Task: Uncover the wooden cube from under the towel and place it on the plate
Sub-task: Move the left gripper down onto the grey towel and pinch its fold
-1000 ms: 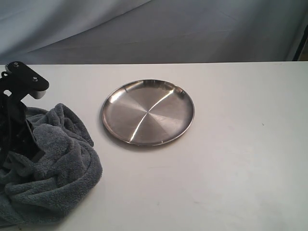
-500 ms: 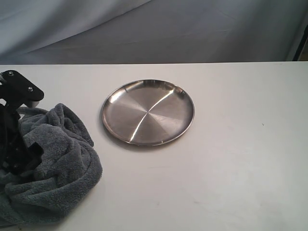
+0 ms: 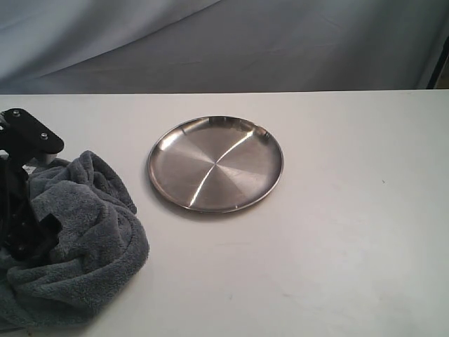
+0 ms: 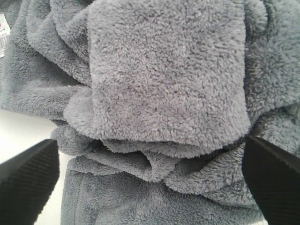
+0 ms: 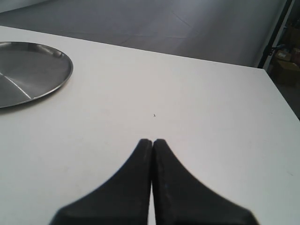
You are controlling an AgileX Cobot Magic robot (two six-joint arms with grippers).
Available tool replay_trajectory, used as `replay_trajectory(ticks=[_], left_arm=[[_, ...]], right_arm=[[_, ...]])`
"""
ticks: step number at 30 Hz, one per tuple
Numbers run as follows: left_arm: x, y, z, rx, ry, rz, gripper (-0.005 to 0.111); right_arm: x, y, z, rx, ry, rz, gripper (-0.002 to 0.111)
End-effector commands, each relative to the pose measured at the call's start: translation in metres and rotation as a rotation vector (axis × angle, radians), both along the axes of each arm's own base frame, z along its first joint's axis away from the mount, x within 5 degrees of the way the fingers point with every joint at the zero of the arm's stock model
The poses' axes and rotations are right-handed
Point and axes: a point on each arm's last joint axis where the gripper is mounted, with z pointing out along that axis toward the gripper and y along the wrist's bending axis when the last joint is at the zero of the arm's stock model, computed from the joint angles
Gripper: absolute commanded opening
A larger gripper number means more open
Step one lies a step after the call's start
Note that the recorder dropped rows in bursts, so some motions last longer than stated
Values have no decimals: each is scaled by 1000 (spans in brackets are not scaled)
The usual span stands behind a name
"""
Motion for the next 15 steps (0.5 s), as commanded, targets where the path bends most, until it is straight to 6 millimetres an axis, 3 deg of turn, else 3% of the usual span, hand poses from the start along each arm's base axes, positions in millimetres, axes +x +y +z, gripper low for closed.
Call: replay_trajectory(ticks=[1, 10, 15], left_arm=[[-4, -2, -9, -28, 0, -1, 104], [-7, -3, -17, -63, -16, 1, 104], [-16, -1, -34, -71, -44, -30, 104]], right_arm=[[0, 0, -1, 2, -6, 1, 0], [0, 0, -1, 2, -6, 1, 0], [0, 0, -1, 2, -6, 1, 0]])
